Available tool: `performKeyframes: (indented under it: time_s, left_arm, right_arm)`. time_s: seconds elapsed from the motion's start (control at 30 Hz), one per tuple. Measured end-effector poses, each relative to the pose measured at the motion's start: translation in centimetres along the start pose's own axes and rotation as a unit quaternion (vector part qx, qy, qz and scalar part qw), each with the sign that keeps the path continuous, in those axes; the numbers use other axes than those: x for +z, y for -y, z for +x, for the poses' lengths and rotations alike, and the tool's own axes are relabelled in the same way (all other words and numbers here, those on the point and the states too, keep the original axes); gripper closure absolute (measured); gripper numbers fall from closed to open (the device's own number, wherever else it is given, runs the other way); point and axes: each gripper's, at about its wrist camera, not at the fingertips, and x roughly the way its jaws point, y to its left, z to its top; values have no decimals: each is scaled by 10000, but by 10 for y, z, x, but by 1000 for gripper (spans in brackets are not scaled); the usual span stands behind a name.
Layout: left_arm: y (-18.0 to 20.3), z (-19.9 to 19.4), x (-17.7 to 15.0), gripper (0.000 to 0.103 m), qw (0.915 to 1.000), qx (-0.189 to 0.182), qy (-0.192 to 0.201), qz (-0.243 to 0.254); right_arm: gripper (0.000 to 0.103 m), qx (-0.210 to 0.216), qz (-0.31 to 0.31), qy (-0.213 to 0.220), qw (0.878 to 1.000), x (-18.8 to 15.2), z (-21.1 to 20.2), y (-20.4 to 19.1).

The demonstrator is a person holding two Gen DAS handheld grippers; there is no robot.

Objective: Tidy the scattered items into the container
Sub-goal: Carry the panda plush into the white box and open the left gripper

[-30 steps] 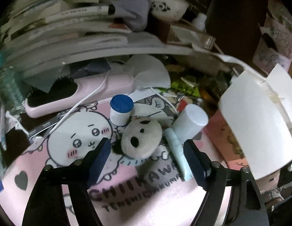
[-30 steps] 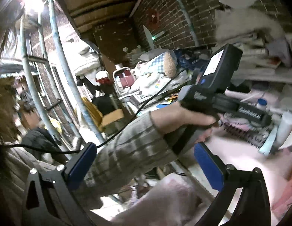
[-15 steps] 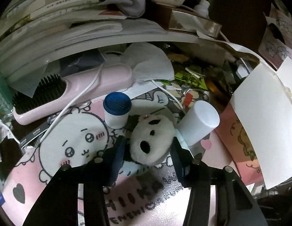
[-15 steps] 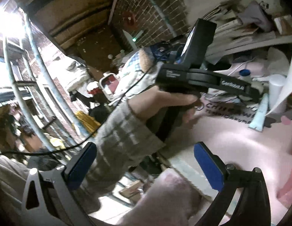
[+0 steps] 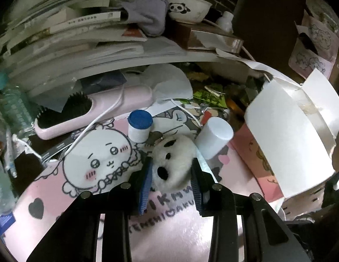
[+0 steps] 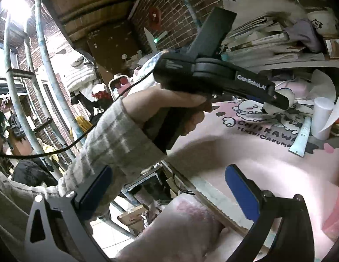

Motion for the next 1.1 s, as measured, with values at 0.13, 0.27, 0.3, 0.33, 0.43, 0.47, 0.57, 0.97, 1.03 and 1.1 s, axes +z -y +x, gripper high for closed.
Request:
performKeyframes:
  time_s: [0.13, 0.27, 0.3, 0.33, 0.43, 0.47, 0.57, 0.97, 1.03, 1.1]
  left_arm:
    - [12, -28, 5, 75, 9992, -220, 323, 75]
    - [48, -53, 23, 75, 9962, -537, 433, 538]
    - [62, -56, 30, 75, 9944, -675, 426, 694]
    - [72, -58, 34, 75, 9929, -771, 425, 797]
    - [110, -53, 49, 75, 9861, -1115, 214, 1214]
    - [126, -48, 53, 75, 9823, -1243, 78, 1399]
    - [157, -37, 57, 75, 9732, -1505, -243, 1724]
    - [196, 12, 65, 75, 9620, -1420, -1070, 2072]
    - [198, 15, 64, 73, 9614, -1397, -1122, 2090]
    - [198, 14, 64, 64, 9622, -1368, -1103, 2080]
  right_arm:
    - [0, -322, -126, 33, 9994, -5, 0, -2]
    - [0, -645, -268, 71, 9975, -9, 3, -4]
    - [0, -663, -282, 70, 9974, -10, 4, -4]
    - [0, -646, -278, 73, 9975, -10, 4, -4]
    - [0, -585, -215, 65, 9980, -11, 4, -2]
    - [0, -592, -181, 56, 9981, -12, 4, 0]
    - [0, -586, -55, 38, 9983, -13, 4, 6]
    - [0, -877, 338, 285, 9952, -13, -13, 29]
    - [0, -892, 406, 283, 9948, -13, -13, 32]
    - [0, -926, 461, 272, 9943, -12, -13, 34]
